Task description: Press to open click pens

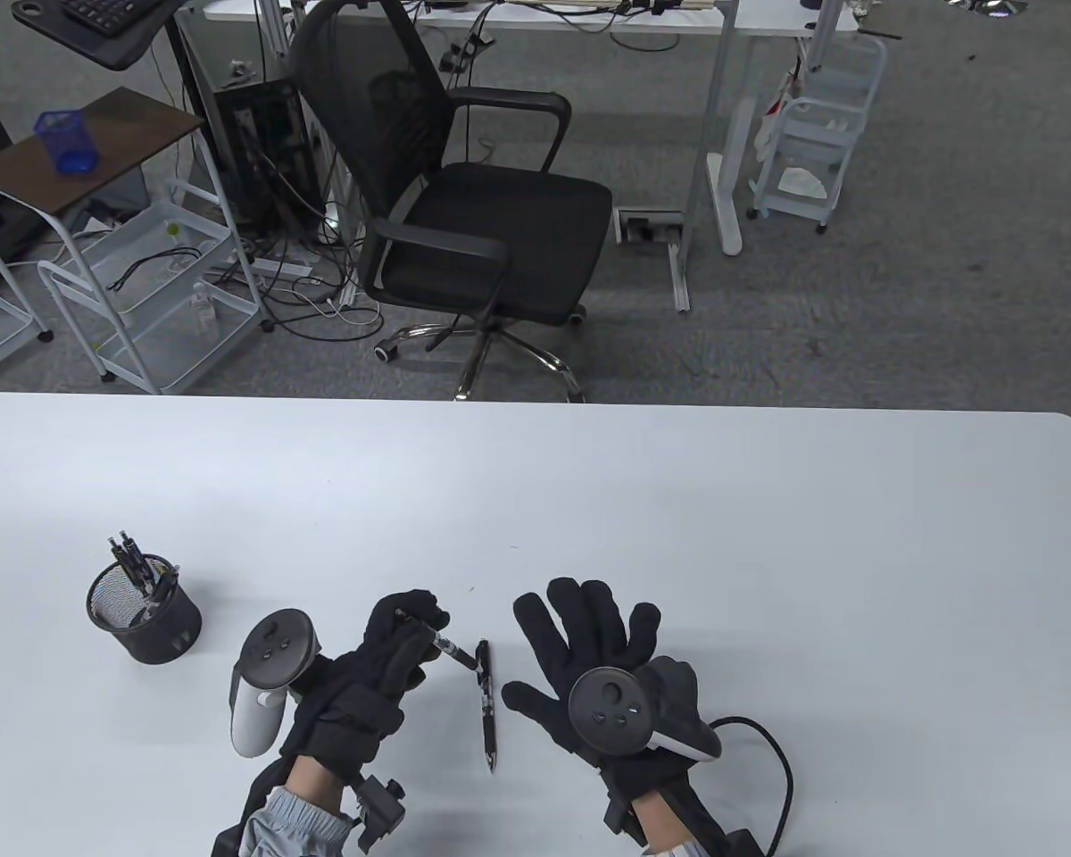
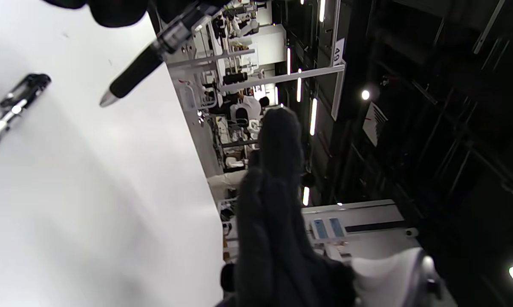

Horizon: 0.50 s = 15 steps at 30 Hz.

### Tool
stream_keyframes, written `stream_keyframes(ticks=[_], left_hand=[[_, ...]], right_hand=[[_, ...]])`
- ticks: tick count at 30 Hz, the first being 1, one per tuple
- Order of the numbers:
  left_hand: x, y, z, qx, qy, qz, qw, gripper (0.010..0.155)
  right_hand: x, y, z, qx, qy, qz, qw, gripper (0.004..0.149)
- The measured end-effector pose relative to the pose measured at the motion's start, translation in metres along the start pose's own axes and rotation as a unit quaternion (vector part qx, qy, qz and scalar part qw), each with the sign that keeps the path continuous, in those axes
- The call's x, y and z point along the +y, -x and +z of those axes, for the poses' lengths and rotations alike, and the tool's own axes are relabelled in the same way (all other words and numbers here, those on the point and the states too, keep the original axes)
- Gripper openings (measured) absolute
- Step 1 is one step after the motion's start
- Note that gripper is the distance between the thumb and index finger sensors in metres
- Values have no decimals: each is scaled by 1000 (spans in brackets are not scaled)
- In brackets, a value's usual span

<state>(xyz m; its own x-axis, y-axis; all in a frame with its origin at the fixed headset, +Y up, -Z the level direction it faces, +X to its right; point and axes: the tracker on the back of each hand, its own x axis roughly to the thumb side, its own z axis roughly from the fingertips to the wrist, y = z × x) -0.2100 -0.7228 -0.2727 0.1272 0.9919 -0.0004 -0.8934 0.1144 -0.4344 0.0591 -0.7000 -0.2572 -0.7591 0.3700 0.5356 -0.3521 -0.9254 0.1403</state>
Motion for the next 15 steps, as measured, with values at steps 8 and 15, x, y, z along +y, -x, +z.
stream_keyframes(ticks=[8, 15], left_hand=[[-1, 8, -9, -50, 31, 111, 992, 46], [-13, 11, -10, -47, 18, 181, 982, 55]], right_hand=[[3, 2, 0, 8, -7, 6, 1000, 77], [2, 3, 1, 10, -4, 4, 1000, 77]])
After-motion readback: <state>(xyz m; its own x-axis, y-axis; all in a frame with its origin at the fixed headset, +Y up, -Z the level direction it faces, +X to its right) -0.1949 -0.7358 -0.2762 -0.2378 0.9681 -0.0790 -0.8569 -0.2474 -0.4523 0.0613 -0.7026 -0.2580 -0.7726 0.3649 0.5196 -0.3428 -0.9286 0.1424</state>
